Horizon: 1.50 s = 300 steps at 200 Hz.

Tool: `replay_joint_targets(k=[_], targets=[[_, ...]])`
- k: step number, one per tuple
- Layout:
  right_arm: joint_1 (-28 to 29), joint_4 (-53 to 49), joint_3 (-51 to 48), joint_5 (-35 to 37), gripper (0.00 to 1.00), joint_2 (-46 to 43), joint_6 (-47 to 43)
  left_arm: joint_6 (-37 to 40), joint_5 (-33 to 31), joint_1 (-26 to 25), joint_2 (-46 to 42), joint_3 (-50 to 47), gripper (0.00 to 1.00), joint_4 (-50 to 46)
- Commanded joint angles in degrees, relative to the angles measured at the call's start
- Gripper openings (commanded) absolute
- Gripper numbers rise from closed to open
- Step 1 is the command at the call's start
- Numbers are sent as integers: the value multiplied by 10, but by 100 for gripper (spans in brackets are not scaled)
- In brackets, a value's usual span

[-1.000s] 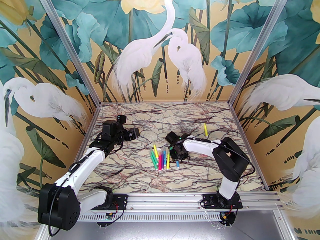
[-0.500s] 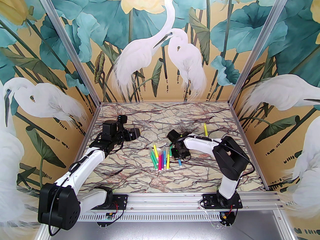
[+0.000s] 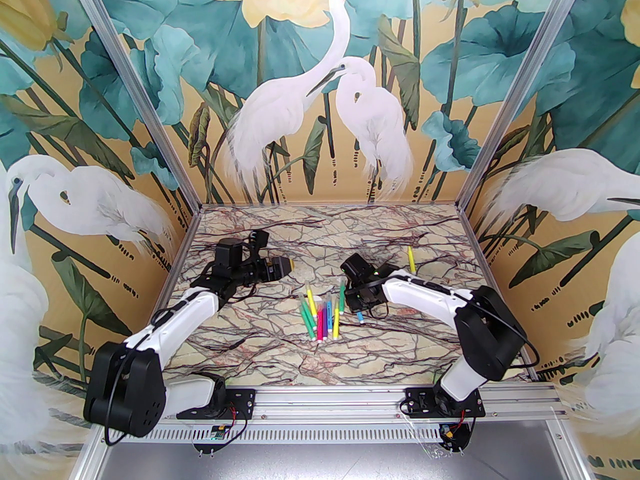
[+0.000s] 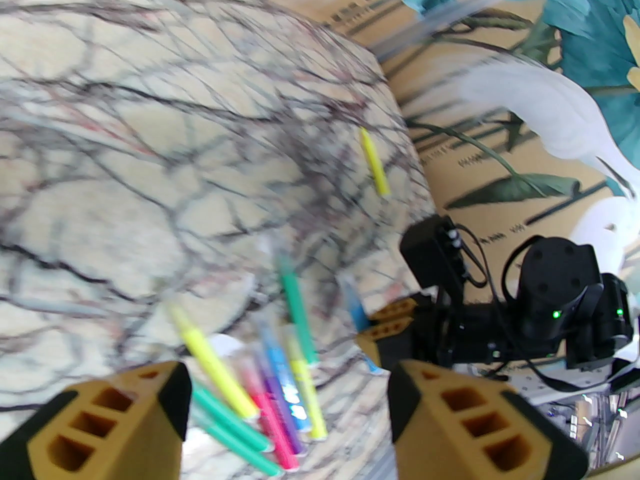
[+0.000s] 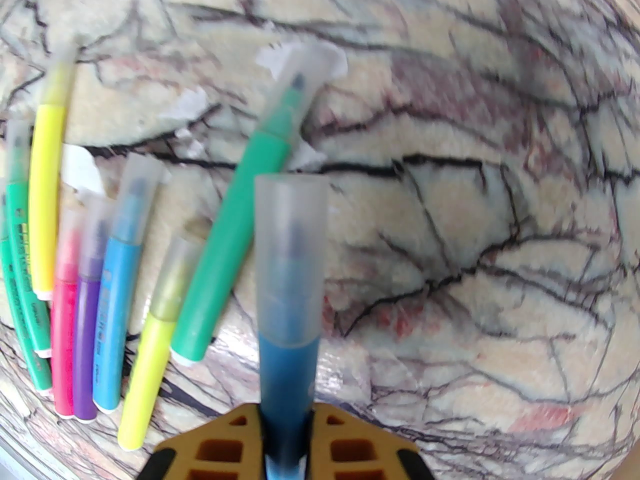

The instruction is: Open the pen caps

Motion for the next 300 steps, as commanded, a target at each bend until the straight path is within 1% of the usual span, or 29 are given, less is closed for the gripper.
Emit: replay_joint_targets(k=[1, 20, 42, 90, 130, 182, 242, 268, 284, 300], targets=[[-3, 52, -7, -10, 0, -39, -29, -35, 54, -27, 29, 26, 67, 48], [-3, 83, -13, -17, 0, -60, -46, -50, 58, -55, 54, 40, 64, 63], [-3, 118, -21, -31, 0, -80, -63, -54, 55, -81, 80, 60, 63, 68], [-3, 178, -43, -73, 0, -126, -86, -67, 57, -113, 115, 96, 61, 78], [-3, 201, -47, -91, 0, -138, -94, -82, 74, -127, 138, 114, 59, 100], [-3, 206, -42, -108, 0, -138, -100, -81, 72, -141, 157, 131, 55, 100], [-3, 210, -43, -122, 0, -139, -102, -78, 72, -143, 163, 139, 49, 93], [-3, 211, -45, -123, 0, -139, -102, -78, 75, -145, 164, 142, 45, 93], [-3, 212, -44, -124, 0, -141, -102, -78, 78, -146, 168, 143, 38, 91], [-3, 211, -44, -121, 0, -141, -102, -79, 80, -146, 169, 145, 29, 91]])
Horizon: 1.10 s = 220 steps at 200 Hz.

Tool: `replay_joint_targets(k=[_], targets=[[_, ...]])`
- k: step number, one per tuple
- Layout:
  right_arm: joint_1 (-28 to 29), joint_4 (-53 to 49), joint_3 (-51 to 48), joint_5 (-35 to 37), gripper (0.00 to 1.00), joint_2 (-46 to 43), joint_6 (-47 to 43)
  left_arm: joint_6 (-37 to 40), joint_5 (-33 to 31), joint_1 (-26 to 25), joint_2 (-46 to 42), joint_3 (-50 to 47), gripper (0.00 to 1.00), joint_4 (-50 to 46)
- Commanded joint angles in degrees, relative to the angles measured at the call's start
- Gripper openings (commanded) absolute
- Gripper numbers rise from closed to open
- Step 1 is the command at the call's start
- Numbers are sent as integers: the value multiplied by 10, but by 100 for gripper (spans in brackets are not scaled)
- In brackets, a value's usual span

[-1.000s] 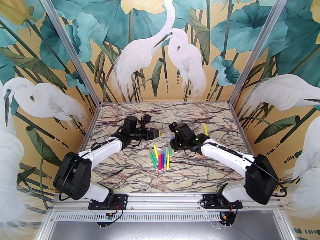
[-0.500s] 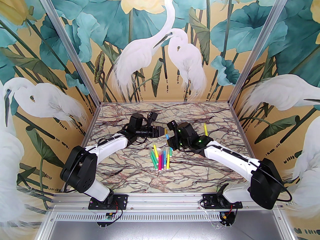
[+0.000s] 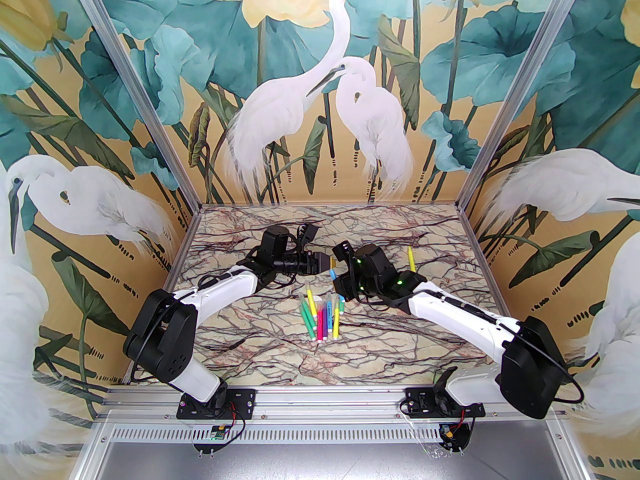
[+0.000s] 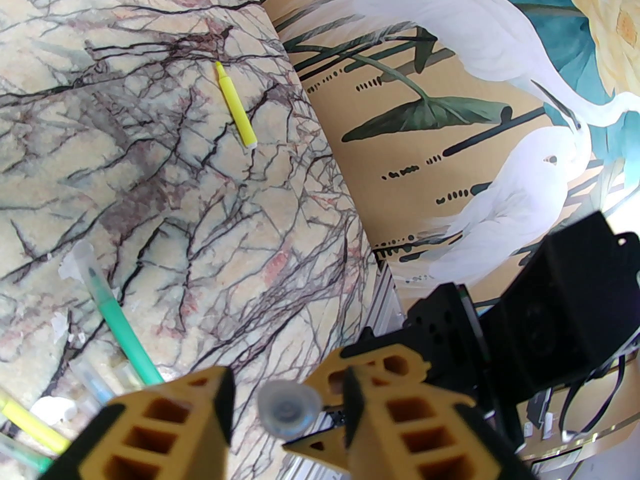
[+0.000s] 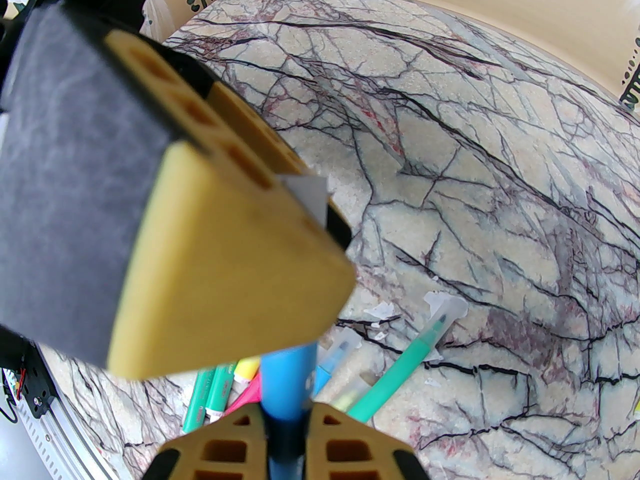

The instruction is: Open the pen caps

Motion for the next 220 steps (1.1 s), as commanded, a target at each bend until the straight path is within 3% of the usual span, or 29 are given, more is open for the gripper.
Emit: replay_joint_targets(k=[1, 42, 58, 75, 98, 174, 220], targets=[[-3, 13, -4, -6, 0, -12, -11, 2, 20, -6, 12, 17, 29, 1], [-3, 15, -5, 5, 0, -14, -8, -2, 26, -6, 13, 19, 12, 2], [-3, 16, -6, 13, 13, -15, -7, -3, 26, -7, 13, 20, 6, 2], [-3, 21, -9, 17, 35, -14, -5, -5, 28, -7, 11, 21, 1, 2], [-3, 26, -9, 15, 40, -7, 0, -6, 32, -6, 7, 23, 0, 2], [-5, 13, 2, 6, 41, 22, 3, -6, 33, -6, -3, 23, 0, -1], [-6, 16, 0, 1, 32, 20, 3, -8, 32, -7, -3, 24, 0, 2]])
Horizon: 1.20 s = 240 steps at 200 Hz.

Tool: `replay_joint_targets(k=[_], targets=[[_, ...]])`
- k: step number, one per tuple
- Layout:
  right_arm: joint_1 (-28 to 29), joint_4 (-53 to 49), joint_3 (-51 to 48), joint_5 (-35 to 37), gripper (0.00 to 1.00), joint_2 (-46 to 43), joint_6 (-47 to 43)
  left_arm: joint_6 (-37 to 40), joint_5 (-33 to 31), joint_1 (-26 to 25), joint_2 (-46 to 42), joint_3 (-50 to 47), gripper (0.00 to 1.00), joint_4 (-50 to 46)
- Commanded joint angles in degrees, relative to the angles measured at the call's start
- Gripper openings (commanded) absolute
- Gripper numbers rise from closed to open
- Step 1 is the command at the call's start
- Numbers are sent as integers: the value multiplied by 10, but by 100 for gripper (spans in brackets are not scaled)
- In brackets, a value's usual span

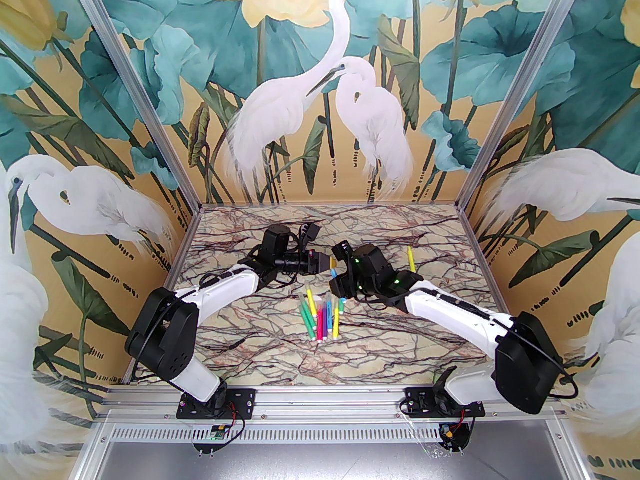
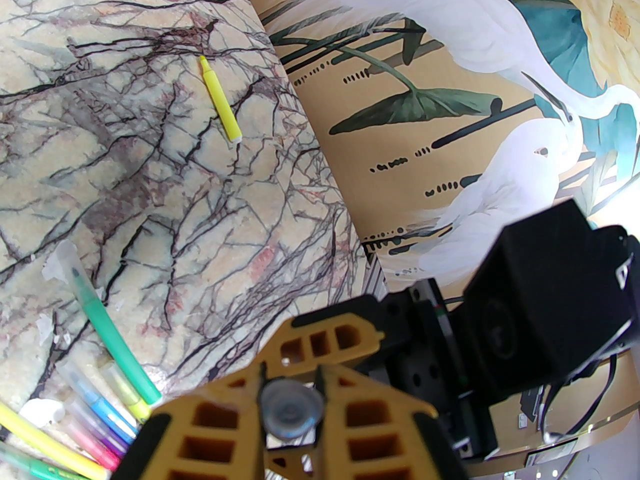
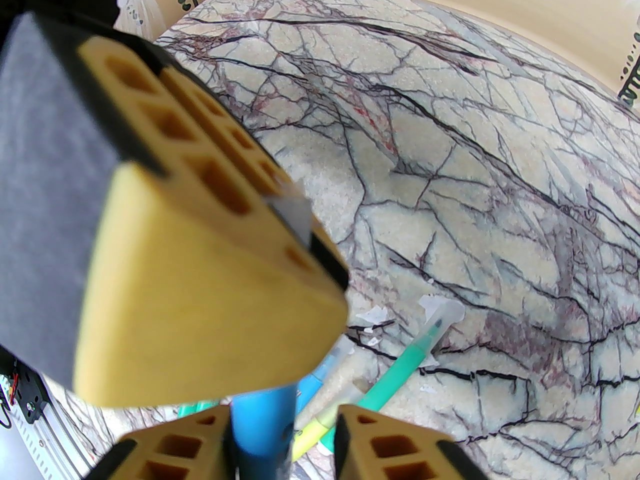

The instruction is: Open the pen caps

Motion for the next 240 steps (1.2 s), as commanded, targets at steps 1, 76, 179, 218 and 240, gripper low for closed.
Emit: replay_joint_targets(k=[1, 76, 179, 218, 240], targets=[[-3, 0, 3, -5, 32, 1, 1, -7, 15, -3, -10, 17, 0, 1], [-12, -19, -15, -12, 11, -12, -5, -5, -28, -2, -16, 24, 0, -6], [-38, -16, -100, -50, 0, -64, -37, -55, -85, 73, -18, 70, 0, -45], [-67, -29, -94, 12, 0, -72, -37, 23, -165, 90, -21, 103, 0, -171], [-111, -34, -74, 58, 0, -59, -26, 96, -303, 98, -5, 138, 0, -301]])
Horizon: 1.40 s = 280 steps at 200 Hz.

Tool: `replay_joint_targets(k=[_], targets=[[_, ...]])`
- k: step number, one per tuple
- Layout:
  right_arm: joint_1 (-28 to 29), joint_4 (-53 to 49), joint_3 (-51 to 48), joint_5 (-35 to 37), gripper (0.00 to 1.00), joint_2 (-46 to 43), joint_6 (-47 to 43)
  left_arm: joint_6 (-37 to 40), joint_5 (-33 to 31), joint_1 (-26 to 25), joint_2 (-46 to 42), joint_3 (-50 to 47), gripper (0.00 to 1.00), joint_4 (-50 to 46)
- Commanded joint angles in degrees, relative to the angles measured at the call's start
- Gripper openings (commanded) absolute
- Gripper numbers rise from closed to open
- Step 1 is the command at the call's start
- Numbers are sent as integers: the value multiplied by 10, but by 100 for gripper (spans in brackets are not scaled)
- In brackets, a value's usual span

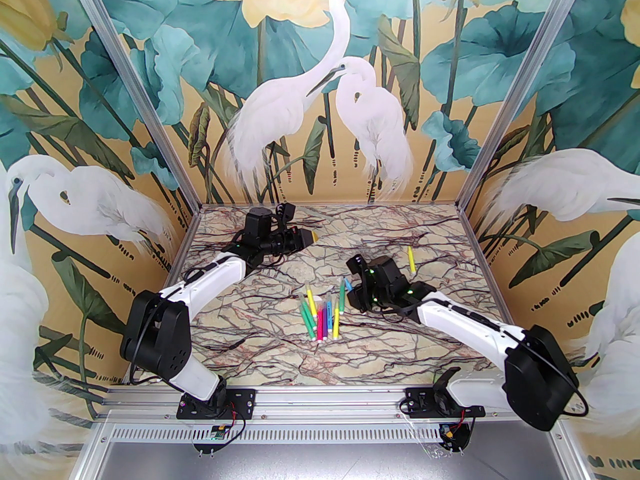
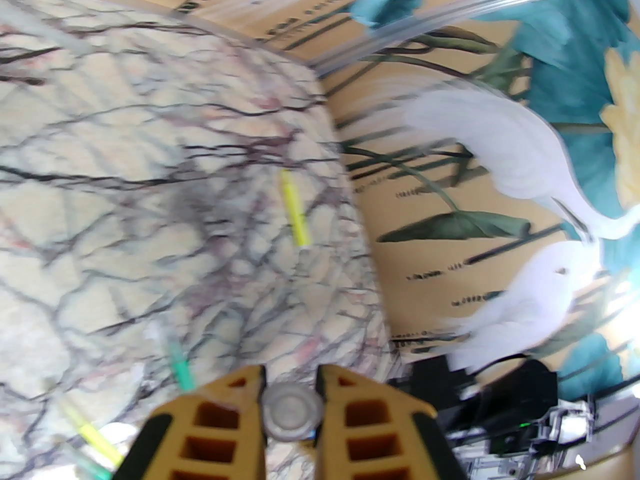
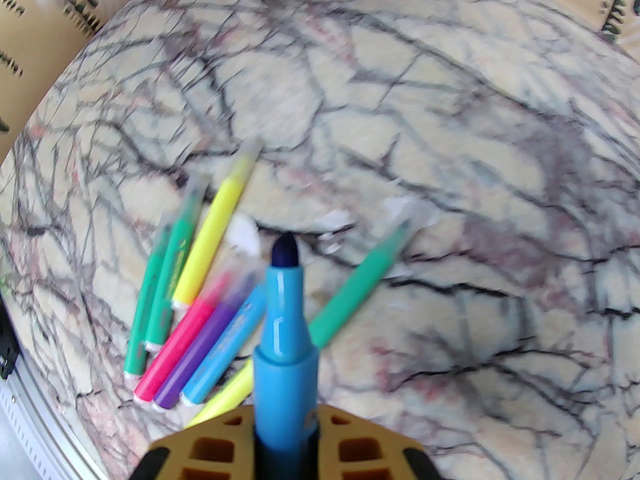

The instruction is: Open the pen caps

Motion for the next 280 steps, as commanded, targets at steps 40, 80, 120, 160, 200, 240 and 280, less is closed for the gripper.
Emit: replay_joint_targets(k=[40, 80, 120, 160, 200, 240, 280], targets=[[-115, -32, 85, 136, 0, 71, 11, 165, -345, 31, 62, 84, 0, -292], [-178, -48, 155, 141, 0, 162, 11, 182, -397, 62, 135, 119, 0, -344], [-207, -102, 244, 165, 0, 259, 3, 184, -367, 93, 176, 128, 0, -330], [-228, -131, 308, 178, 1, 331, 23, 190, -363, 108, 217, 147, 0, -329], [-250, -138, 330, 179, 3, 372, 30, 194, -375, 121, 248, 160, 1, -338], [-264, -139, 336, 178, 4, 392, 31, 196, -388, 125, 260, 159, 4, -350], [-270, -155, 362, 179, 5, 414, 28, 194, -398, 126, 273, 159, 4, -357]])
